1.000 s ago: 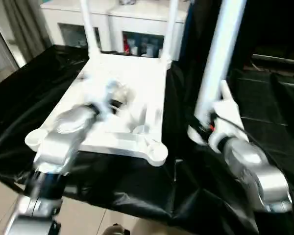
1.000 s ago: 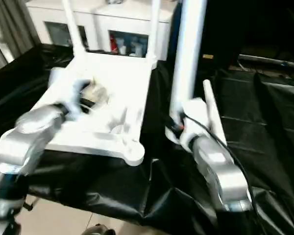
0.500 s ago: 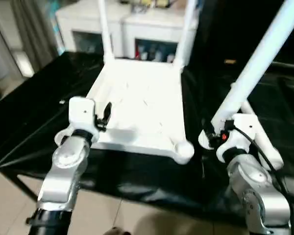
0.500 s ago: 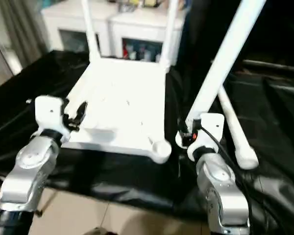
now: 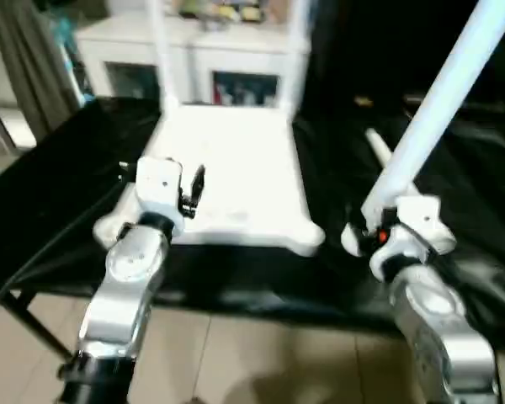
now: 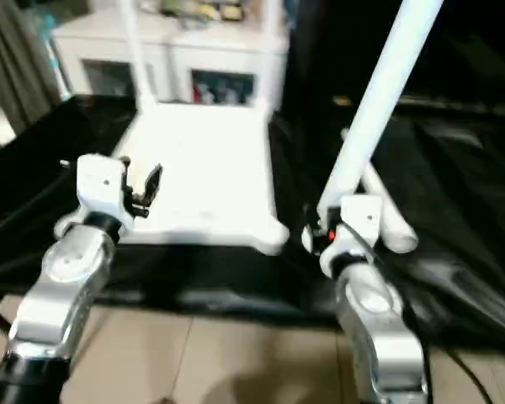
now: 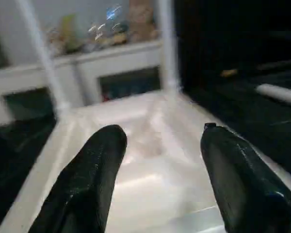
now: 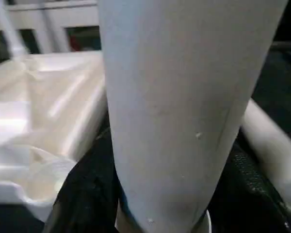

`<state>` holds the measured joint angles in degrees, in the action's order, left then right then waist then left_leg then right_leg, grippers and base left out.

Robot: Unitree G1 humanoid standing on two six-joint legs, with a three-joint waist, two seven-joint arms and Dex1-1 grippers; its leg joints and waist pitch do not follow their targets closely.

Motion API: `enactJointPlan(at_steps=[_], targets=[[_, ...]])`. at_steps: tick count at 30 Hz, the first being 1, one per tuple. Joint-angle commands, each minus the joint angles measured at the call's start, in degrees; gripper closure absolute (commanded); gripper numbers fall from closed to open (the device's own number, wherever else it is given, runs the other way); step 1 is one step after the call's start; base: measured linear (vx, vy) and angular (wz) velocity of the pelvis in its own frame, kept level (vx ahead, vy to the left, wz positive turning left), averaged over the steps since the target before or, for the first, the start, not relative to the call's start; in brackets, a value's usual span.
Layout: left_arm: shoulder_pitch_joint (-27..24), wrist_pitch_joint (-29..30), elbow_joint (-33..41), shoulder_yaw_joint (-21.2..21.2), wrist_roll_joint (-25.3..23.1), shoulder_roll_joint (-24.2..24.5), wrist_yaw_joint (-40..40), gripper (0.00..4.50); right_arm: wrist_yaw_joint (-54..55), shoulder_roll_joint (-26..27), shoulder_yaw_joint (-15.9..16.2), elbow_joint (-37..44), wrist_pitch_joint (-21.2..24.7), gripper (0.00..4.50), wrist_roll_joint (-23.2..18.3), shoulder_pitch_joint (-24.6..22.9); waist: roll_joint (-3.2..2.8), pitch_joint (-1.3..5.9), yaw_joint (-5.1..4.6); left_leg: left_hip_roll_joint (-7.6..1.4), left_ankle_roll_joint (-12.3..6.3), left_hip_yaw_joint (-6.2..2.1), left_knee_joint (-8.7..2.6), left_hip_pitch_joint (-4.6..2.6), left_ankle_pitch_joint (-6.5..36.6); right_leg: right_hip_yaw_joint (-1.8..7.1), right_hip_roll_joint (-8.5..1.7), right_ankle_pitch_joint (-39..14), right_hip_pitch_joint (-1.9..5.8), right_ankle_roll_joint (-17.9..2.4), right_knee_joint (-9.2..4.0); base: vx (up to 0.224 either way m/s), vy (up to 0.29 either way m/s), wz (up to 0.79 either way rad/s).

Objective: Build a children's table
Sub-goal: Pick table leg

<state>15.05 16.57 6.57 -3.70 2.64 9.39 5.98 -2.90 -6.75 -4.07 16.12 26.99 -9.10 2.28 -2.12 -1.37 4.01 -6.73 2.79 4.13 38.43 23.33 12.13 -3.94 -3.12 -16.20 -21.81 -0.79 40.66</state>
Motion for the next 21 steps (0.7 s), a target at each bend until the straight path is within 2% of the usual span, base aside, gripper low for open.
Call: enactJointPlan(at_steps=[1,2,3,4,5,6,7,8,9,10,11,12,13,14,15,16,17,18,19,20,21], targets=[[-0.6,-0.3,0.4,1.2,0.5,0.9,1.0,1.55,-1.0,0.1,1.7,1.3,-0.5,2.59,0.0,0.9,2.04,1.87,1.52,-1.83,0.29,0.75,-2.49,0.94,4.2,4.81,-7.63,-36.3,2.77,9.1,-10.93,-0.069,-0.101,-0.19],[-1.1,0.1,0.4,1.7,0.8,0.4,0.7,1.55,-1.7,-0.3,2.2,1.5,-0.6,2.59,0.1,0.9,1.55,1.91,1.37,-2.49,0.4,0.88,-3.61,-0.28,7.6,4.34,-7.14,-36.9,2.48,7.4,-11.01,-0.067,-0.07,-0.04],[-1.9,-0.3,0.3,2.2,1.4,-0.1,0.7,1.55,-2.0,-0.5,2.5,1.7,-0.5,2.59,0.1,1.0,1.34,1.26,0.75,-2.87,-0.73,0.15,-5.98,-0.32,21.2,1.02,-6.51,-41.6,3.59,2.9,-10.86,-0.067,-0.07,-0.04],[-2.1,-0.4,0.2,2.3,1.6,-0.1,0.8,1.55,-2.0,-0.5,2.6,1.8,-0.4,2.59,0.1,1.0,0.72,1.23,0.84,-2.8,-1.88,-0.55,-6.41,0.34,24.6,-0.56,-7.88,-44.3,4.87,1.6,-11.17,0.0,0.0,0.0],[-2.1,-0.5,0.2,2.3,1.6,-0.1,0.8,1.55,-1.9,-0.5,2.5,1.8,-0.4,2.59,0.1,1.0,0.38,1.03,0.01,-2.69,-2.2,-0.63,-5.77,-0.14,28.0,-1.86,-8.1,-47.9,5.08,1.2,-11.77,-0.014,-0.001,0.41],[-3.5,-1.7,-0.2,2.2,1.4,-0.2,0.8,1.55,-2.4,-0.9,2.8,1.5,-0.9,2.59,0.4,1.3,-0.06,0.69,-0.63,-2.17,-1.99,-0.01,-3.5,-1.01,30.3,-4.37,-8.94,-53.0,5.74,0.4,-13.63,-0.014,-0.001,0.41],[-4.0,-2.0,-0.3,2.2,1.3,-0.3,0.8,1.55,-2.5,-1.1,3.0,1.5,-1.0,2.59,0.6,1.3,-0.5,0.01,-1.83,-2.55,-1.71,0.63,-1.3,-2.23,30.4,-7.52,-10.02,-54.5,6.33,-0.5,-15.68,-0.004,0.032,0.61],[-4.0,-2.0,-0.3,2.2,1.3,-0.3,0.8,1.55,-2.5,-1.1,3.0,1.5,-1.0,2.59,0.6,1.3,-0.5,0.01,-1.83,-2.55,-1.71,0.63,-1.3,-2.23,30.4,-7.52,-10.02,-54.5,6.33,-0.5,-15.68,0.048,0.04,0.61],[-5.8,-2.9,-0.6,1.4,0.5,0.2,1.0,1.55,-2.6,-1.4,3.1,1.0,-1.7,2.59,1.2,1.3,-4.62,0.13,-1.36,-8.15,1.07,-0.01,-10.72,-1.08,47.1,-6.57,-1.8,-35.4,9.74,-0.3,-0.42,0.048,0.04,0.61],[-7.1,-3.3,-0.6,0.8,-0.1,0.6,1.3,1.55,-2.6,-1.2,2.7,0.7,-1.7,2.59,1.1,1.2,-3.36,-0.08,-1.02,-9.21,2.21,-0.37,-13.52,-4.88,55.8,-4.46,0.81,-14.2,7.08,-0.8,2.41,0.13,0.005,0.42],[-7.2,-3.3,-0.6,0.7,-0.1,0.7,1.4,1.55,-2.6,-1.2,2.7,0.6,-1.7,2.59,1.1,1.2,-1.8,-0.45,-1.41,-10.62,1.05,-0.79,-12.88,-6.45,56.3,-2.13,-0.67,-11.5,5.87,-1.2,2.71,0.133,-0.055,0.16],[-7.5,-3.3,-0.5,0.6,-0.3,0.8,1.5,1.55,-2.6,-1.3,2.7,0.6,-1.8,2.59,1.1,1.1,0.12,-0.76,-0.51,-10.26,2.55,0.38,-11.48,-8.14,56.5,0.86,-2.75,-22.6,5.52,-1.5,-0.8,0.133,-0.055,0.16],[-7.7,-3.3,-0.2,0.6,-0.3,0.7,1.5,1.55,-2.8,-1.6,3.0,0.5,-1.8,2.59,1.5,1.0,2.7,-2.51,0.89,-3.78,1.28,4.98,0.57,-10.1,38.1,4.58,-8.35,-53.8,1.92,-4.5,-14.04,0.094,-0.07,0.11],[-7.6,-3.0,0.2,0.8,-0.1,0.5,1.6,1.55,-2.9,-1.8,3.2,0.4,-2.0,2.59,1.7,1.0,3.23,-2.14,2.09,-2.9,-2.75,4.4,5.4,-6.95,20.3,8.23,-11.23,-60.9,5.25,-6.2,-16.45,0.138,-0.008,-0.03],[-7.1,-2.8,0.6,1.0,0.0,0.4,1.5,1.55,-2.9,-1.8,3.5,0.4,-2.0,2.59,1.8,0.9,2.99,-1.47,3.8,-2.79,-5.05,1.53,6.46,-0.25,6.7,10.96,-12.75,-57.6,12.1,-6.6,-15.55,0.138,-0.008,-0.03],[-6.9,-2.6,0.7,1.1,0.1,0.4,1.6,1.55,-2.9,-1.7,3.6,0.3,-2.1,2.59,1.7,0.9,2.74,-1.07,4.91,-2.75,-5.33,1.72,3.43,-0.6,6.2,9.28,-9.5,-47.6,12.46,-7.0,-14.69,0.167,0.041,0.0],[-6.8,-2.6,0.7,1.1,0.1,0.4,1.6,1.55,-2.9,-1.7,3.6,0.3,-2.1,2.59,1.7,0.9,2.44,-0.33,5.24,-2.43,-5.55,2.19,1.4,-1.4,5.2,8.11,-7.37,-40.5,13.17,-8.1,-14.2,0.149,0.024,0.27],[-6.7,-2.6,0.7,1.2,0.1,0.4,1.7,1.55,-2.9,-1.7,3.7,0.2,-2.2,2.59,1.7,0.9,1.75,0.41,5.22,-2.39,-5.73,2.56,-1.05,-2.15,3.4,6.28,-5.29,-33.0,13.72,-8.7,-13.58,0.149,0.024,0.27],[-6.7,-2.9,0.6,1.1,0.1,0.7,1.8,1.55,-3.1,-1.5,3.8,0.2,-2.5,2.59,1.8,0.9,-0.87,1.63,2.13,-6.22,-10.94,-2.21,-8.11,-10.52,4.4,0.54,1.27,-14.1,7.32,-3.9,-7.58,0.139,0.042,0.3],[-6.7,-3.0,0.6,1.0,0.2,0.8,1.9,1.55,-3.2,-1.5,3.8,0.2,-2.6,2.59,1.8,0.8,-1.95,3.2,0.13,-9.88,-16.78,-6.77,-9.06,-14.64,5.7,-0.24,1.13,-12.7,3.04,-1.1,-1.61,0.201,0.019,0.05],[-6.7,-3.0,0.7,1.1,0.2,1.0,2.1,1.55,-3.2,-1.4,3.8,0.3,-2.7,2.59,1.9,0.7,-1.5,4.29,-1.34,-11.44,-25.84,-9.16,-7.48,-16.2,3.0,0.25,-0.27,-10.7,-0.71,3.7,2.62,0.201,0.019,0.05]])
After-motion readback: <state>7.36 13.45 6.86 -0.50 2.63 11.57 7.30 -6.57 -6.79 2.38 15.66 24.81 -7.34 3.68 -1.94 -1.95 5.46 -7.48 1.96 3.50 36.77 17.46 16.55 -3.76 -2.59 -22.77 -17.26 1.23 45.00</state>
